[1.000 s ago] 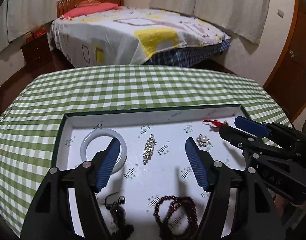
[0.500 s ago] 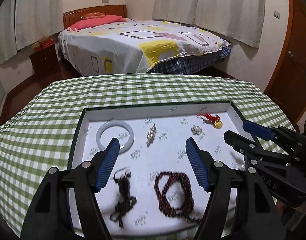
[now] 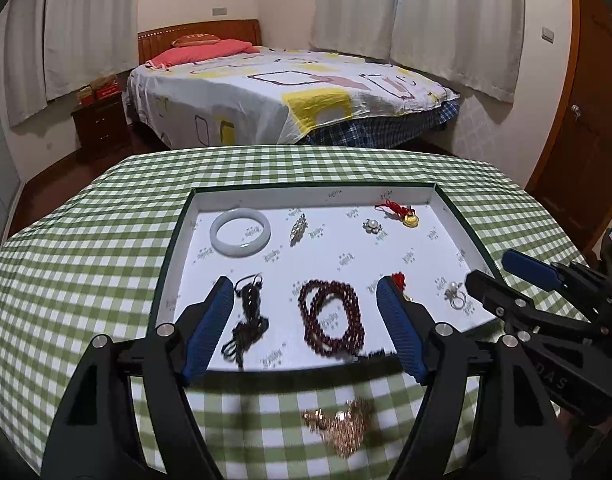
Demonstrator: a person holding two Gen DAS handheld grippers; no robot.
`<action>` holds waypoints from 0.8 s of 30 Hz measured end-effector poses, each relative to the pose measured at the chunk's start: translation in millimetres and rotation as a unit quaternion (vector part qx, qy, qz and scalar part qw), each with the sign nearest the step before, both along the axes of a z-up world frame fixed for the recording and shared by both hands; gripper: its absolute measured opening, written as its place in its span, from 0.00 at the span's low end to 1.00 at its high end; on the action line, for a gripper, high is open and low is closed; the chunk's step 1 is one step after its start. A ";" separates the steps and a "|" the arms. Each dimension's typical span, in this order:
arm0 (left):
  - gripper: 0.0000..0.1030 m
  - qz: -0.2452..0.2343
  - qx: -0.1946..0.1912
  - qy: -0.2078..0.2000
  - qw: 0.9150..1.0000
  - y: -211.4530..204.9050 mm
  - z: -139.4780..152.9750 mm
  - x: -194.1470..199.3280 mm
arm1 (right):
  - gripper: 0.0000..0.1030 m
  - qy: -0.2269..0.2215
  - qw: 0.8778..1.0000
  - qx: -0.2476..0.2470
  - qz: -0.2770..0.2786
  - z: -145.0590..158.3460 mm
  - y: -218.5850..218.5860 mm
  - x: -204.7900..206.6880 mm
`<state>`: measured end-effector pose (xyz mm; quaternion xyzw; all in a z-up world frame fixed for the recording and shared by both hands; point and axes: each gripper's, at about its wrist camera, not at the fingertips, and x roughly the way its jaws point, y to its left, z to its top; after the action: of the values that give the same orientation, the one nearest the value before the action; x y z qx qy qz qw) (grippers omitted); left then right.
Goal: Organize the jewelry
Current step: 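Withdraw both tools toward the gold chain necklace and pearl cluster brooch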
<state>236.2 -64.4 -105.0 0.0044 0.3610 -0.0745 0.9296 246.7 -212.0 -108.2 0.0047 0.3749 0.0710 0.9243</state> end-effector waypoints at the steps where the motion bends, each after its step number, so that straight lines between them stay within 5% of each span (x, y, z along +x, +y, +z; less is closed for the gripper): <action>1: 0.70 0.001 0.001 -0.001 1.000 0.8 -0.1 -4.2 | 0.48 0.000 1.000 0.000 -0.001 -1.0 0.4 -4.4; 24: 0.78 0.020 0.016 -0.002 1.000 3.5 -17.9 -77.5 | 0.56 0.031 0.999 0.004 -0.031 -29.7 -24.2 -84.1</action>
<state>158.6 -60.9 -123.0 0.0123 0.3604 -0.0506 0.9313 162.6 -236.1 -137.9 0.0225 0.4032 0.0441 0.9138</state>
